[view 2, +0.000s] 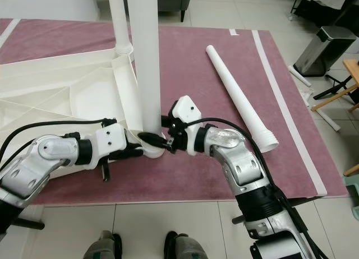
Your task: Building children table
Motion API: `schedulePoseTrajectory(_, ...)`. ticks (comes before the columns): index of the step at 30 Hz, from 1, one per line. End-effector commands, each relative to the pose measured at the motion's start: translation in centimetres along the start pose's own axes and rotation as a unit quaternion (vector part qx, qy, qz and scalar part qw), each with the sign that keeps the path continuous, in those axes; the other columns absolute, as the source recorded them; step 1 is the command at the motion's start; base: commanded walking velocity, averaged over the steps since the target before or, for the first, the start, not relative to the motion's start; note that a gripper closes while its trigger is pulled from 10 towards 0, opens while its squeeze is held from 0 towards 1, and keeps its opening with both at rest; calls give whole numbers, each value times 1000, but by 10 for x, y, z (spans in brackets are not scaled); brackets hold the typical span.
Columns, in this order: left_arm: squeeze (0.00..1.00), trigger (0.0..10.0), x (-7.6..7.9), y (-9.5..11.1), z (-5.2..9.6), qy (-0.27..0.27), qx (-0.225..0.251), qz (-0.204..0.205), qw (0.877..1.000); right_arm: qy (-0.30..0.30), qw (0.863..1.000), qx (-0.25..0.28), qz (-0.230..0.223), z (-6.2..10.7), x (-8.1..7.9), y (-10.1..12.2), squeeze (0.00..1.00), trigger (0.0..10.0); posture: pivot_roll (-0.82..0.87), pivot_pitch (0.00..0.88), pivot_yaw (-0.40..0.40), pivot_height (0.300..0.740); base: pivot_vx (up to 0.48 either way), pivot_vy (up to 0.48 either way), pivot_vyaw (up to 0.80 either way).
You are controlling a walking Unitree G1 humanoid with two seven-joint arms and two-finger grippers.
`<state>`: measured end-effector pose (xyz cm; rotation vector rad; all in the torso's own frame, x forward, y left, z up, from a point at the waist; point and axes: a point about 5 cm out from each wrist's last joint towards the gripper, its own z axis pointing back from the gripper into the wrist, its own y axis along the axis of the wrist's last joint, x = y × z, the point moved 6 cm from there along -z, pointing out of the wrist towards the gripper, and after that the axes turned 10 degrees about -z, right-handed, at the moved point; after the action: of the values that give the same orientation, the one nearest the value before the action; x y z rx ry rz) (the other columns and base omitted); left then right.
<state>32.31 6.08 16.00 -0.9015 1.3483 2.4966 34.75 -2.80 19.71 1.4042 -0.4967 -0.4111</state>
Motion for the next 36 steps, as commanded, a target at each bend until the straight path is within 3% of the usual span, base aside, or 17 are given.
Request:
schedulePoseTrajectory(1, 0, 0, -13, 53, -2, 12, 86, -67, 994, -92, 993, -70, -2, -2, 22, -35, 0, 0, 145, 195, -31, 740, 0, 0, 0)
schedulePoseTrajectory(2, 0, 0, -13, 53, -2, 12, 86, -67, 994, -92, 993, -70, -2, -2, 22, -35, 0, 0, 145, 195, -31, 740, 0, 0, 0)
schedulePoseTrajectory(4, 0, 0, -31, 54, -17, 33, 82, -59, 994, -219, 973, -64, -33, -4, 46, -41, 0, 0, 141, 200, -23, 740, 0, 0, 0)
schedulePoseTrajectory(6, 0, 0, -37, 55, -23, 38, 80, -56, 994, -263, 961, -62, -48, -4, 53, -44, 0, 0, 139, 200, -23, 740, 0, 0, 0)
schedulePoseTrajectory(8, 0, 0, -37, 55, -23, 38, 80, -56, 994, -263, 961, -62, -48, -4, 53, -44, 0, 0, 139, 200, -23, 740, 0, 0, 0)
schedulePoseTrajectory(10, 0, 0, -40, 58, -31, 39, 83, -54, 994, -320, 943, -55, -73, -6, 56, -47, 0, 0, 136, 202, -17, 740, 0, 0, 0)
schedulePoseTrajectory(14, 0, 0, -40, 59, -31, 37, 86, -55, 994, -317, 944, -45, -79, -12, 51, -44, 0, 0, 134, 203, -16, 740, 0, 0, 0)
schedulePoseTrajectory(15, 0, 0, -39, 59, -31, 35, 88, -56, 994, -304, 948, -36, -82, -16, 45, -40, 0, 10000, 135, 204, -16, 740, 0, 0, 0)
schedulePoseTrajectory(19, 0, 0, -37, 57, -26, 33, 87, -58, 994, -262, 962, -5, -73, -23, 35, -24, 0, 10000, 139, 204, -23, 740, 0, 0, 0)
schedulePoseTrajectory(20, 0, 0, -32, 56, -21, 26, 88, -62, 994, -221, 973, 22, -64, -24, 28, -11, 1000, 10000, 142, 204, -25, 740, 0, 0, 0)
schedulePoseTrajectory(22, 0, 0, -32, 56, -21, 26, 88, -62, 994, -221, 973, 22, -64, -24, 28, -11, 1000, 10000, 142, 204, -25, 740, 0, 0, 0)
schedulePoseTrajectory(23, 0, 0, -23, 54, -12, 11, 90, -71, 993, -131, 989, 55, -48, -23, 11, 9, 0, 10000, 146, 203, -30, 740, 0, 0, 0)
schedulePoseTrajectory(25, 0, 0, -23, 54, -12, 11, 90, -71, 993, -131, 989, 55, -48, -23, 11, 9, 0, 10000, 146, 203, -30, 740, 0, 0, 0)
schedulePoseTrajectory(26, 0, 0, -14, 55, -4, -5, 94, -81, 992, -50, 996, 65, -28, -18, -6, 19, 0, 10000, 146, 202, -30, 740, 0, 0, 0)
schedulePoseTrajectory(27, 0, 0, -10, 55, 0, -14, 95, -86, 992, -20, 998, 65, -17, -14, -12, 22, 0, 10000, 146, 202, -30, 740, 0, 0, 0)
schedulePoseTrajectory(31, 0, 0, 0, 55, 6, -32, 100, -92, 990, 15, 998, 61, -1, -8, -17, 23, 0, 10000, 148, 200, -34, 740, 0, 0, 0)
schedulePoseTrajectory(36, 0, 0, 25, 55, 25, -75, 103, -101, 987, 132, 990, 37, 20, 14, -37, 20, 0, 10000, 156, 196, -42, 740, 0, 0, 0)
